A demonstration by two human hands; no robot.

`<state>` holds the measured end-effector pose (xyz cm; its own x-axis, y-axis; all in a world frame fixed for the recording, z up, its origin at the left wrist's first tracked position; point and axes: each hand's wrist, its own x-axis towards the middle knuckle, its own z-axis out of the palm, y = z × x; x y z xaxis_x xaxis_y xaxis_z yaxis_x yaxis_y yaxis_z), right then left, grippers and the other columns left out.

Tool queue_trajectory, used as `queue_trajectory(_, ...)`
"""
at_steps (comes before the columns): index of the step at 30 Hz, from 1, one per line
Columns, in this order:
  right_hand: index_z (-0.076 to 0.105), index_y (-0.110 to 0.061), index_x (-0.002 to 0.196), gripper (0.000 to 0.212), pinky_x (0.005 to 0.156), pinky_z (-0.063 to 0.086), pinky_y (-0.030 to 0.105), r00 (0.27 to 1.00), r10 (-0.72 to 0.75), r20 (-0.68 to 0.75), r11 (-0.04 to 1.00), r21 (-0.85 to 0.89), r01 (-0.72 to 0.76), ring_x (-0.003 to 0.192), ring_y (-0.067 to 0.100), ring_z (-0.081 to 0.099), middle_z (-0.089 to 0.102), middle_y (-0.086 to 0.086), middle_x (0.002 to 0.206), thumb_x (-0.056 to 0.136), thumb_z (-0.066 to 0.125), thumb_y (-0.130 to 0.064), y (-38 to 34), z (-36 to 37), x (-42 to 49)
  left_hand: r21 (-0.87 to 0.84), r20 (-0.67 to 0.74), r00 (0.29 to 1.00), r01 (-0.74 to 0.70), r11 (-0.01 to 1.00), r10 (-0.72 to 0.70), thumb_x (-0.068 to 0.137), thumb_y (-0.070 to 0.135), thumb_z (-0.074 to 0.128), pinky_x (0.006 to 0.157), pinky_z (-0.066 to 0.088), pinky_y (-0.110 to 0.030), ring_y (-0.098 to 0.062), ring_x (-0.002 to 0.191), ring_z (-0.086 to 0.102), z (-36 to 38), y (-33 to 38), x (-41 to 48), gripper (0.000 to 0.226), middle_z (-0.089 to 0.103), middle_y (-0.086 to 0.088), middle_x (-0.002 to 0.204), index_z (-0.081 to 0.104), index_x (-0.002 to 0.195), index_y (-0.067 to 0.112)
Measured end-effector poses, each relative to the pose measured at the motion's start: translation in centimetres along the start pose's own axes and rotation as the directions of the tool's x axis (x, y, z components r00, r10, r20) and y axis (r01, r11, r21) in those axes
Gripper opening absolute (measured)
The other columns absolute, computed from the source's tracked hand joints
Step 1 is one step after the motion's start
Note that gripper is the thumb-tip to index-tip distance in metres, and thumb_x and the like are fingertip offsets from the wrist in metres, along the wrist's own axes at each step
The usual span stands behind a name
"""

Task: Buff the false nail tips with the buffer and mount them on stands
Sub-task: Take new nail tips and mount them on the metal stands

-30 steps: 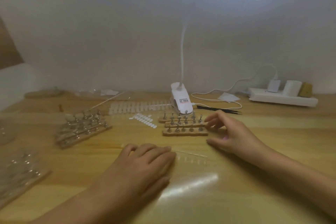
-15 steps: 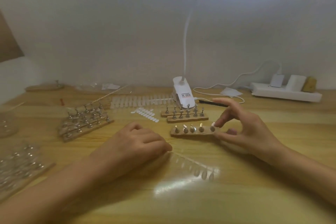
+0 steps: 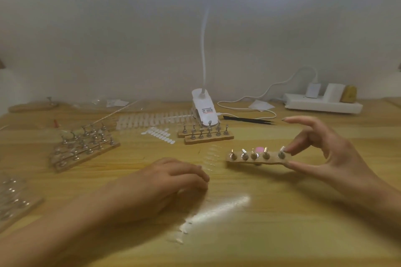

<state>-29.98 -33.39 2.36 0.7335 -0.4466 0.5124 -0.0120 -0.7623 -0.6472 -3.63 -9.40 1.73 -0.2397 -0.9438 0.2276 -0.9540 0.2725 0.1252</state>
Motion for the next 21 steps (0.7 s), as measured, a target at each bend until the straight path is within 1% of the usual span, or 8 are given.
queue_trajectory(4, 0.049, -0.032, 0.137, 0.078, 0.093, 0.043, 0.012, 1.000, 0.012, -0.012, 1.000, 0.003, -0.012, 0.092, 0.009, 0.071, 0.073, -0.006, 0.089, 0.067, 0.081, -0.038, -0.2, -0.4, -0.2, -0.182, 0.012, 1.000, 0.004, 0.983, -0.002, 0.096, 0.049, 0.054, 0.100, 0.043, -0.023, 0.000, 0.126, 0.048, 0.4, -1.1, 2.3, 0.027, 0.049, 0.021, 0.127, 0.059, 0.115, 0.031)
queue_trajectory(7, 0.049, -0.030, 0.137, 0.078, 0.095, 0.047, 0.022, 0.999, 0.036, -0.030, 0.999, 0.024, -0.035, 0.093, 0.013, 0.072, 0.073, 0.000, 0.091, 0.066, 0.082, -0.035, -0.3, -0.9, -0.2, -0.158, -0.044, 0.999, -0.036, 0.987, 0.030, 0.087, 0.050, 0.058, 0.099, 0.048, -0.034, -0.008, 0.124, 0.054, 1.0, -1.8, 4.2, 0.036, 0.056, 0.013, 0.125, 0.063, 0.112, 0.024)
queue_trajectory(10, 0.050, -0.029, 0.137, 0.080, 0.095, 0.049, 0.029, 0.998, 0.054, -0.022, 0.997, 0.053, -0.053, 0.091, 0.017, 0.071, 0.073, 0.005, 0.092, 0.065, 0.084, -0.034, -0.5, -1.2, -0.5, -0.067, -0.067, 0.998, -0.026, 0.997, 0.022, 0.093, 0.021, 0.057, 0.098, 0.049, -0.037, -0.007, 0.129, 0.052, 0.5, -2.7, 5.4, 0.023, 0.062, 0.008, 0.128, 0.066, 0.114, 0.021)
queue_trajectory(12, 0.051, -0.032, 0.136, 0.076, 0.094, 0.049, 0.030, 0.998, 0.055, 0.007, 0.996, 0.063, -0.055, 0.090, 0.016, 0.072, 0.073, 0.004, 0.091, 0.069, 0.084, -0.037, -0.5, -1.1, -1.0, -0.065, -0.097, 0.995, -0.028, 0.997, 0.022, 0.094, 0.009, 0.059, 0.090, 0.052, -0.036, -0.011, 0.118, 0.060, 0.3, -3.0, 5.4, 0.023, 0.066, 0.008, 0.121, 0.067, 0.113, 0.019)
queue_trajectory(15, 0.052, -0.038, 0.134, 0.076, 0.085, 0.055, 0.028, 0.994, 0.072, 0.085, 0.996, 0.051, -0.076, 0.089, 0.012, 0.071, 0.072, -0.003, 0.087, 0.068, 0.082, -0.058, -0.9, -0.7, -1.9, -0.046, -0.186, 0.980, 0.057, 0.997, -0.065, 0.094, 0.023, 0.064, 0.088, 0.053, -0.036, -0.008, 0.107, 0.062, 0.5, -3.0, 4.9, 0.024, 0.064, 0.013, 0.119, 0.064, 0.117, 0.027)
queue_trajectory(17, 0.053, -0.041, 0.132, 0.073, 0.081, 0.056, 0.025, 0.988, 0.068, 0.138, 0.997, 0.033, -0.074, 0.087, 0.012, 0.072, 0.071, -0.006, 0.086, 0.068, 0.081, -0.059, -1.1, -0.2, -2.4, -0.053, -0.234, 0.958, 0.159, 0.986, -0.167, 0.093, 0.038, 0.062, 0.091, 0.051, -0.037, -0.004, 0.109, 0.059, 0.4, -3.2, 3.9, 0.026, 0.061, 0.019, 0.119, 0.061, 0.118, 0.032)
queue_trajectory(19, 0.052, -0.044, 0.132, 0.070, 0.080, 0.054, 0.020, 0.982, 0.058, 0.178, 0.998, 0.000, -0.059, 0.084, 0.011, 0.071, 0.070, -0.008, 0.086, 0.070, 0.083, -0.048, -1.2, 0.3, -2.7, -0.074, -0.288, 0.922, 0.247, 0.966, -0.257, 0.091, 0.043, 0.062, 0.094, 0.048, -0.032, 0.003, 0.110, 0.055, 0.0, -3.4, 2.6, 0.026, 0.060, 0.025, 0.117, 0.061, 0.116, 0.036)
queue_trajectory(21, 0.045, -0.052, 0.135, 0.077, 0.074, 0.051, 0.014, 0.969, 0.090, 0.230, 0.995, -0.057, -0.079, 0.076, 0.009, 0.069, 0.068, -0.009, 0.087, 0.070, 0.084, -0.040, -1.8, 1.0, -2.7, -0.152, -0.335, 0.880, 0.301, 0.942, -0.335, 0.090, 0.032, 0.067, 0.087, 0.042, -0.013, 0.004, 0.103, 0.057, -0.3, -3.2, 1.5, 0.021, 0.061, 0.028, 0.109, 0.062, 0.109, 0.039)
